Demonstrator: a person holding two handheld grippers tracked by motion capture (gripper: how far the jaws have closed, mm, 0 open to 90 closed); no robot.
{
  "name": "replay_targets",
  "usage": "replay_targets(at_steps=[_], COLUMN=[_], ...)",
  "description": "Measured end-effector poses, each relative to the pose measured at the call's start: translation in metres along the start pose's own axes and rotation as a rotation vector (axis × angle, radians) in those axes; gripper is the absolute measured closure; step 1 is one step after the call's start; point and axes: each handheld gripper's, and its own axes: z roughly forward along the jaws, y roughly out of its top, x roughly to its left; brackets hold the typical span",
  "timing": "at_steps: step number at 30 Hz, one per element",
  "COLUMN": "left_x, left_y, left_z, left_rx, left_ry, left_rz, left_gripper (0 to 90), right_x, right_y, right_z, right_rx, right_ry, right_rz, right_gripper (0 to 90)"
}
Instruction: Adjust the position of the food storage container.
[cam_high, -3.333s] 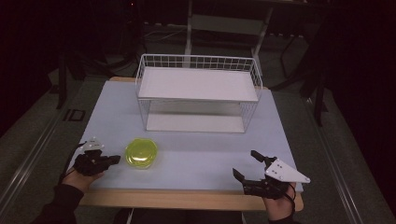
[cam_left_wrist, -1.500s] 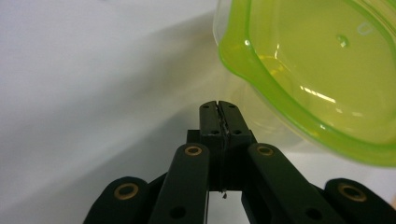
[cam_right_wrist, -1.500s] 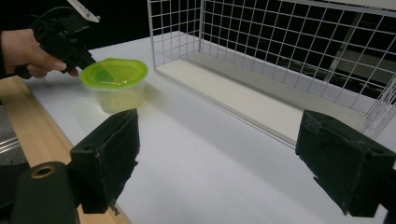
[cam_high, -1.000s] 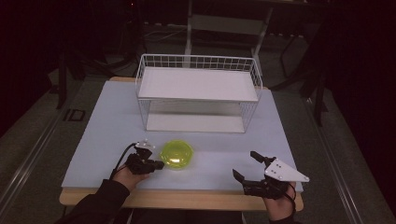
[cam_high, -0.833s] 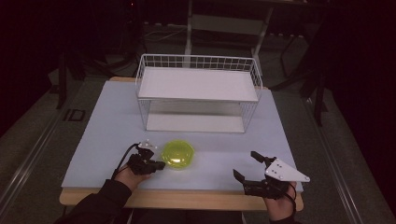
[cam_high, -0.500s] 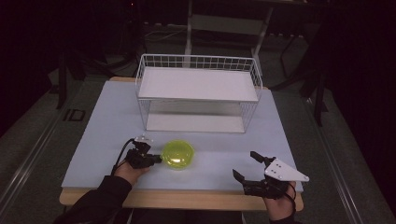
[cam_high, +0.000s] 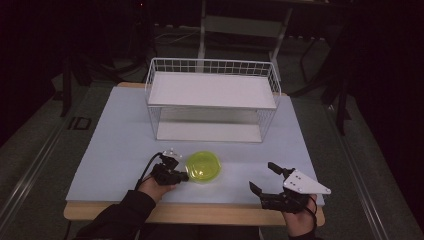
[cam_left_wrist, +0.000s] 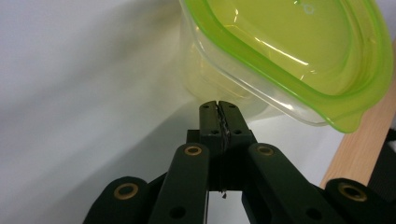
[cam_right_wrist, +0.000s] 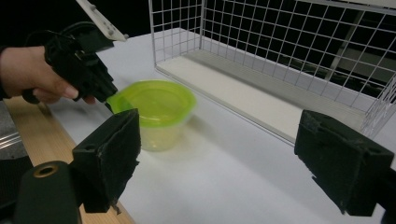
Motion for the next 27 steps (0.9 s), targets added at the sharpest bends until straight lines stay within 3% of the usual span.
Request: replay_targets(at_steps=[6,8,23,27], left_x=[0.004,0.006,-0.015,-0.02], left_y=[0.009,0.013,0.035,0.039], left_z=[0.003,0.004,0.032,0.037], left_rx=[-0.029,-0.045,-0.018,-0.009], left_ry=[0.04,0.033,-0.018,-0.031], left_rz=[-0.069,-0.086,-0.053,-0.027], left_gripper=[90.0,90.0,90.0,90.0], right_x=[0.001,0.001,-0.004,-0.005], right_y=[0.0,0.0,-0.001,-0.002], right_z=[-0.001,-0.001,-0.001,0.0], right_rx=[-0.004,-0.002,0.015,0.018], right_ry=[0.003,0.006,0.017,0.018], right_rz=[-0.006,-0.002,0.012,0.011], right_gripper=[14.5,14.5,14.8,14.8])
